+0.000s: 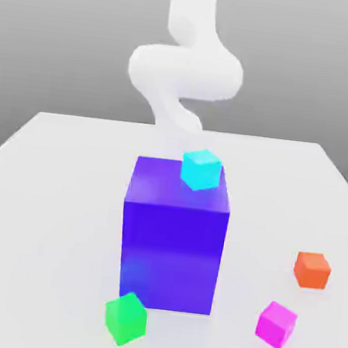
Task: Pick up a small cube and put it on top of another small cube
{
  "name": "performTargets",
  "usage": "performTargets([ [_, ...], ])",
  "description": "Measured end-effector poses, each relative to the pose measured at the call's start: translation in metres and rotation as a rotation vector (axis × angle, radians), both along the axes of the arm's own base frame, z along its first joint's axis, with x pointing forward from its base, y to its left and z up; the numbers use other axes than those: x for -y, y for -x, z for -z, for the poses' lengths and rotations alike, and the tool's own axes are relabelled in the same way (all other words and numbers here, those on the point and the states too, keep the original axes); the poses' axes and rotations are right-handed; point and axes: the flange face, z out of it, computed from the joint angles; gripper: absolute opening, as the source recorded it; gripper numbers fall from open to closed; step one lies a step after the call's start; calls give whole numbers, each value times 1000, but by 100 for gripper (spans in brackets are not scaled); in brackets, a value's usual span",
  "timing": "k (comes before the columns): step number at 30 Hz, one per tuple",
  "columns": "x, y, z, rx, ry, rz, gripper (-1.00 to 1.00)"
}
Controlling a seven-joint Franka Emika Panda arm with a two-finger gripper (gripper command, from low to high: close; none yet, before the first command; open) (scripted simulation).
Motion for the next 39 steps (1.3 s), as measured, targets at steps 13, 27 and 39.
performTargets([
  [13, -57, -78, 131, -158, 268, -587, 0],
  [27, -132, -100, 285, -255, 537, -1232, 0],
  [39, -184, -72, 414, -295, 759, -1807, 0],
])
